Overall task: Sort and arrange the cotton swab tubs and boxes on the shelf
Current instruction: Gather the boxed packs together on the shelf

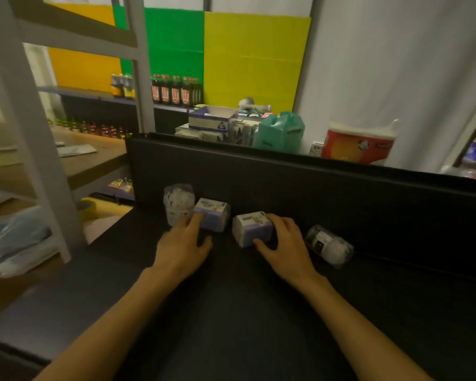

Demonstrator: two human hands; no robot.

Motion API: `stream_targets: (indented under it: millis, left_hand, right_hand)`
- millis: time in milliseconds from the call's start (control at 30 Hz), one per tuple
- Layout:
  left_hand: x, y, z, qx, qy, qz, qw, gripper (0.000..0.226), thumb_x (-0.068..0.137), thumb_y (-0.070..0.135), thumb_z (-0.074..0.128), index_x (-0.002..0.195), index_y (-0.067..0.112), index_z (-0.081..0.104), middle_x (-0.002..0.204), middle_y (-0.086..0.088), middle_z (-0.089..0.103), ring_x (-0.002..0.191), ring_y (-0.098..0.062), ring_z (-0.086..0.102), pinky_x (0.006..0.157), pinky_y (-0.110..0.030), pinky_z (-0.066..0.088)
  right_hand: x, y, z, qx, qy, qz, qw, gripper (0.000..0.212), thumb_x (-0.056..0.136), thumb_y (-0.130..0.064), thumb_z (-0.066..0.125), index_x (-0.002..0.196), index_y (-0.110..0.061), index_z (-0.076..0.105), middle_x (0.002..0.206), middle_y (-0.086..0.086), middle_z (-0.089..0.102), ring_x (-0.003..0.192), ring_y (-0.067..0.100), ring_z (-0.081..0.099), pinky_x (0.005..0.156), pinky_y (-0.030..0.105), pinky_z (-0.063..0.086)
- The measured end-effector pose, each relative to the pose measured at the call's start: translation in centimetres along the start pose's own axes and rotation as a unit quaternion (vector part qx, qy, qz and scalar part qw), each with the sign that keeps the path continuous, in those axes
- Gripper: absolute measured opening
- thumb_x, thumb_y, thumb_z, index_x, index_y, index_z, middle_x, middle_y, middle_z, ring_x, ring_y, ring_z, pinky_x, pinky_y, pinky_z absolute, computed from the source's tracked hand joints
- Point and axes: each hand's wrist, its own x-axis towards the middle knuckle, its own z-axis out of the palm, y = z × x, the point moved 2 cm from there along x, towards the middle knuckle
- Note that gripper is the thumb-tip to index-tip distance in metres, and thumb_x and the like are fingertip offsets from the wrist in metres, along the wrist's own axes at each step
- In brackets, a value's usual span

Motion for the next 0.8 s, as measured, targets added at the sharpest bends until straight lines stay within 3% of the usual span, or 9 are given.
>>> stream_targets:
  millis: [167,300,367,500,633,800]
  left_hand:
    - [2.2,-1.0,1.7,-0.048,0.036,0.037,0.998,0.072,0.091,0.039,0.054,0.146,0.031,0.01,0.143,-0.008,0.034,0.117,-0.021,0.05,0.089,-0.037,0.046]
    - [2.6,-1.7,2.8,-0.021,0.044,0.036,0.998,0.075,0.091,0.04,0.053,0.148,0.028,0.006,0.142,-0.012,0.035,0.12,-0.025,0.047,0.094,-0.042,0.044]
    - [2.6,-1.5,3.1,-0.008,0.046,0.033,0.998,0.074,0.091,0.04,0.053,0.148,0.027,0.008,0.142,-0.014,0.035,0.123,-0.027,0.044,0.097,-0.043,0.042]
    - [2.1,-0.5,3.2,-0.007,0.039,0.045,0.998,0.067,0.092,0.042,0.05,0.146,0.029,0.013,0.136,-0.014,0.034,0.119,-0.026,0.043,0.095,-0.039,0.043]
    - [1.5,0.0,2.7,-0.002,0.064,0.077,0.995,0.059,0.088,0.043,0.055,0.139,0.03,0.028,0.13,-0.009,0.027,0.113,-0.022,0.042,0.091,-0.034,0.045]
    - [2.0,-0.3,2.6,-0.103,0.038,0.069,0.992,0.053,0.082,0.035,0.066,0.127,0.028,0.038,0.147,-0.007,0.021,0.133,-0.025,0.031,0.104,-0.044,0.04]
  right_hand:
    - [0.4,0.3,1.9,-0.02,0.029,0.046,0.998,0.072,0.084,-0.039,0.068,0.144,-0.031,0.03,0.143,0.003,0.035,0.129,0.018,0.039,0.1,0.028,0.036]
    - [0.0,0.2,2.3,-0.058,0.025,0.027,0.998,0.079,0.084,-0.043,0.067,0.147,-0.04,0.02,0.143,0.002,0.034,0.129,0.018,0.035,0.102,0.03,0.034]
    - [-0.2,0.2,2.4,-0.075,0.031,0.013,0.997,0.075,0.084,-0.041,0.067,0.147,-0.037,0.025,0.143,0.002,0.037,0.129,0.017,0.035,0.104,0.03,0.036]
    - [-0.7,0.6,2.1,-0.017,0.081,0.022,0.996,0.062,0.083,-0.035,0.07,0.137,-0.029,0.042,0.138,-0.001,0.044,0.126,0.011,0.04,0.098,0.019,0.032]
    - [-1.2,0.9,1.8,0.054,0.101,0.031,0.993,0.05,0.08,-0.035,0.072,0.123,-0.032,0.047,0.128,-0.005,0.051,0.117,0.01,0.049,0.097,0.028,0.044]
    - [-1.2,0.8,1.7,0.118,0.094,0.052,0.987,0.054,0.078,-0.029,0.075,0.122,-0.033,0.045,0.128,-0.01,0.049,0.119,0.009,0.049,0.093,0.024,0.047]
